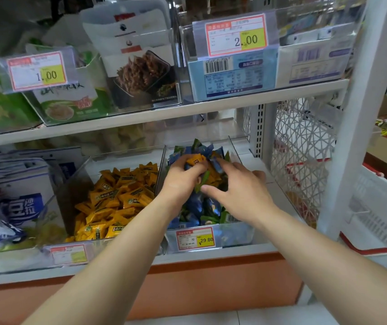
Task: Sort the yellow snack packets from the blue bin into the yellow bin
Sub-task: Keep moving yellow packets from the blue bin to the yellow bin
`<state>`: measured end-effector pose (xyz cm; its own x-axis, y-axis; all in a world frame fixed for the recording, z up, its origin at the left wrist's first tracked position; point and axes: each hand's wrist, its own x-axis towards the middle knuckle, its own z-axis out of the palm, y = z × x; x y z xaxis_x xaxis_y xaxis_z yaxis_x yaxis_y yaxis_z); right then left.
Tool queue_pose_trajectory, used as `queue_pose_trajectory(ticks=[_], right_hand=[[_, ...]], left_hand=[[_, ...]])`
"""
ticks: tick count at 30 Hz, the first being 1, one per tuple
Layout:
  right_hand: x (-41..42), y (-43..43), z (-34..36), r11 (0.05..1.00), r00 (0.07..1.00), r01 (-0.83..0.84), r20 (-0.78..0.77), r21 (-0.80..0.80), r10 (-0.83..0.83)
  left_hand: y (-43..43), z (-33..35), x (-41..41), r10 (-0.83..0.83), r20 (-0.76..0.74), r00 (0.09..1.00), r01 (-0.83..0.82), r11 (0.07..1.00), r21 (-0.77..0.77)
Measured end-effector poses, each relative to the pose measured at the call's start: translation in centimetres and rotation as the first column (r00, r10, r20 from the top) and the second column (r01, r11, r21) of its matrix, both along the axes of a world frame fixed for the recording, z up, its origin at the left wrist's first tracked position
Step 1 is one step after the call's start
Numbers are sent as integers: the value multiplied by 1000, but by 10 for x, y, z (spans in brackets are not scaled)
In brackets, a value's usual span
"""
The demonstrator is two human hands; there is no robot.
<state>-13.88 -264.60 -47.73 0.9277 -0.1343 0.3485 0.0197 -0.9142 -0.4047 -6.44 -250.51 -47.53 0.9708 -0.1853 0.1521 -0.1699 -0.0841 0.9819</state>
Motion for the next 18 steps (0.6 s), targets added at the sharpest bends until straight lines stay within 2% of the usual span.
queue_pose_trajectory(ticks=[5, 8, 13, 16, 18], right_hand=[[0, -8, 6, 977, 997, 60, 60, -204, -49], [-4, -13, 9, 963, 990, 110, 111, -246, -85], [-7, -11, 18, 1000, 972, -18, 233, -21, 22], [-7, -7, 19, 985, 966, -108, 247, 137, 71], [-6, -4, 20, 973, 969, -146, 223, 179, 104]], left_hand=[[2, -5, 2, 89, 10, 996, -88, 994, -57], [5, -3, 5, 118, -31, 993, -120, 988, -97], [5, 5, 4, 102, -12, 995, -103, 991, -90], [7, 10, 4, 90, 16, 996, -88, 991, -104], [8, 12, 4, 74, 1, 997, -74, 989, -129]])
